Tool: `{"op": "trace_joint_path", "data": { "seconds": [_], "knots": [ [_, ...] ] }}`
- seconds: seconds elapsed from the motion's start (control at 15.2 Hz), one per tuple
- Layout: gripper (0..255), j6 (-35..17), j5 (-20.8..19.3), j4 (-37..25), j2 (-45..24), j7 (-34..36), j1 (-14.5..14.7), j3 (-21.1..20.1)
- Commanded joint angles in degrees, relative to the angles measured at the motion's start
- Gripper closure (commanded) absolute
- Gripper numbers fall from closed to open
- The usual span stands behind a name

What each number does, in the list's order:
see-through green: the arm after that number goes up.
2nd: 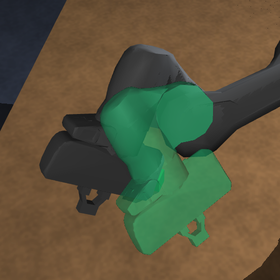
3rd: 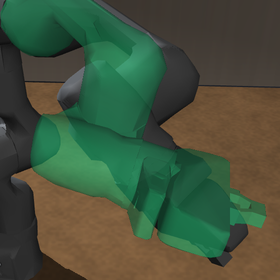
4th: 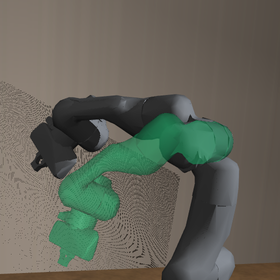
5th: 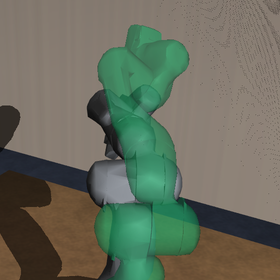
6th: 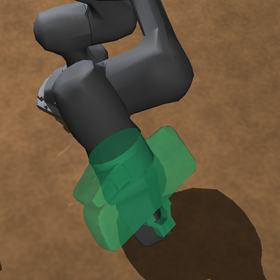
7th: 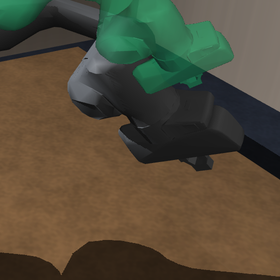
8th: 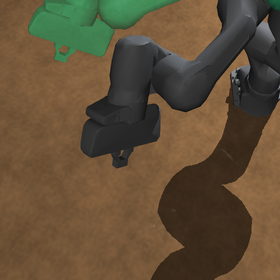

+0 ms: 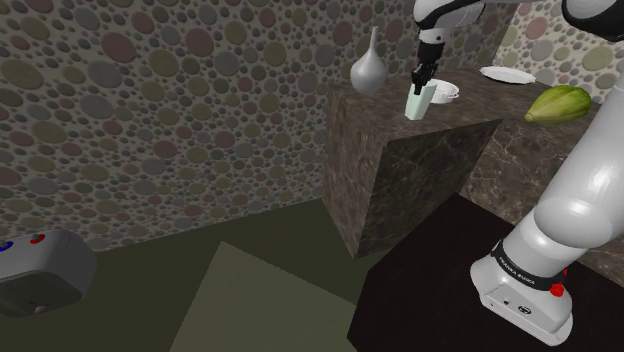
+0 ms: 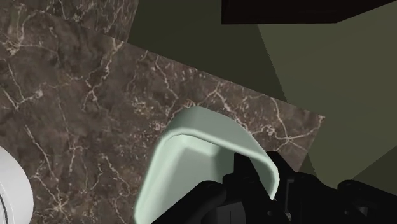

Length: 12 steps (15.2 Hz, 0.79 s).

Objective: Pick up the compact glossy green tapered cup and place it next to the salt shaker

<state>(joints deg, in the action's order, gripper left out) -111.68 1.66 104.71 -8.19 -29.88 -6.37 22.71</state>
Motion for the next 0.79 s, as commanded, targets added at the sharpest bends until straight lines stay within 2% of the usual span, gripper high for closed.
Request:
{"op": "trace_joint_path", "data": {
  "seconds": [0.0,0.73],
  "knots": [
    [255,1.5,-0.2,-1.1,0.5,0.1,0.0,0.0],
    [255,9.8,-0.6,-8.5,1.4,0.2,0.0,0.1]
  ]
}}
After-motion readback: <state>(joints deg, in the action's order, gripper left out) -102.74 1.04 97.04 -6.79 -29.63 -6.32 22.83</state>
